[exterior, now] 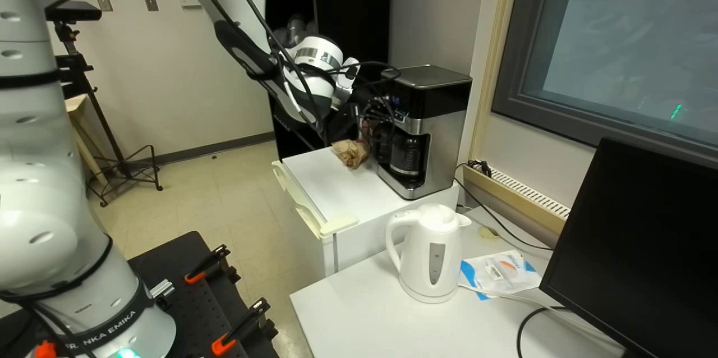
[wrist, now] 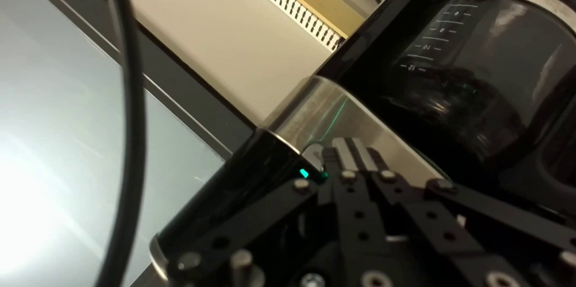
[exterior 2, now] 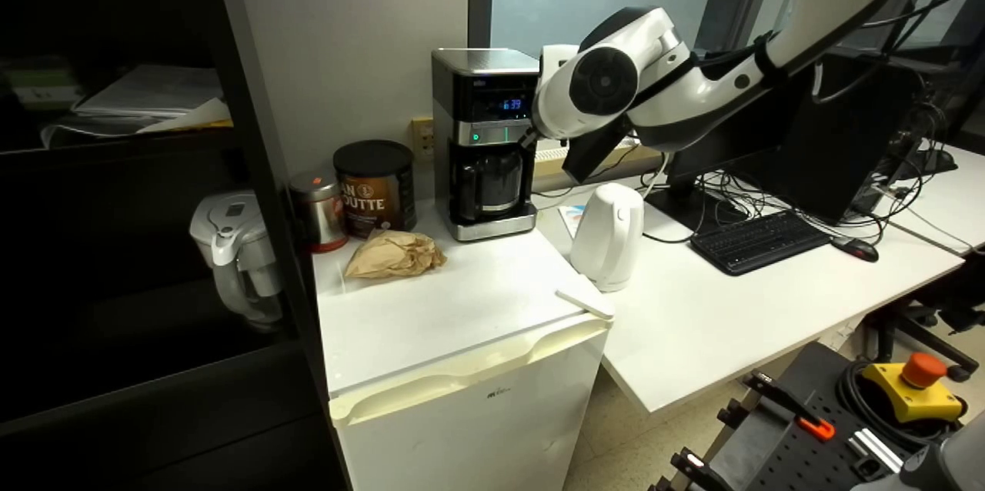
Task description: Press a button on the coffee maker
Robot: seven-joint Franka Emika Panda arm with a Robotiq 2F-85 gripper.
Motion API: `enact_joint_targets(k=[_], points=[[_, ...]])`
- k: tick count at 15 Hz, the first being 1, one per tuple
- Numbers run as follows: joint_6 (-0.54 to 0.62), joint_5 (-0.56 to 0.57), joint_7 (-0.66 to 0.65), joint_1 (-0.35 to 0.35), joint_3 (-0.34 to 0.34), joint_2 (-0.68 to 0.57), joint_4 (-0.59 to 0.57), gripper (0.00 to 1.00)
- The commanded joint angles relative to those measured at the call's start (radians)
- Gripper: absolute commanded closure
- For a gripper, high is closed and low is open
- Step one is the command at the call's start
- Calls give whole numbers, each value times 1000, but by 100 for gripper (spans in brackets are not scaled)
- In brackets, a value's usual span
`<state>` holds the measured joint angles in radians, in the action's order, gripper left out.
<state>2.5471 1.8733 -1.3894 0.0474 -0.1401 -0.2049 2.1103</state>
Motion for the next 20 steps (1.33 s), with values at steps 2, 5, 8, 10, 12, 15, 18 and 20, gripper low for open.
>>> enact_joint_targets(k=[2,5,8,10,12,15,18,20], points=[[-2,45,-62,-24,22,-30,-46,100],[33,12,-34,-23,24,6,-8,100],[117,-109,81,-17,25,65,64,100],[142,-200,162,-21,29,103,111,100],[152,-272,230,-3,8,143,157,100],[169,-370,324,-5,6,209,230,100],[183,-473,411,-10,1,286,314,100],[187,-522,449,-16,-3,338,368,100]])
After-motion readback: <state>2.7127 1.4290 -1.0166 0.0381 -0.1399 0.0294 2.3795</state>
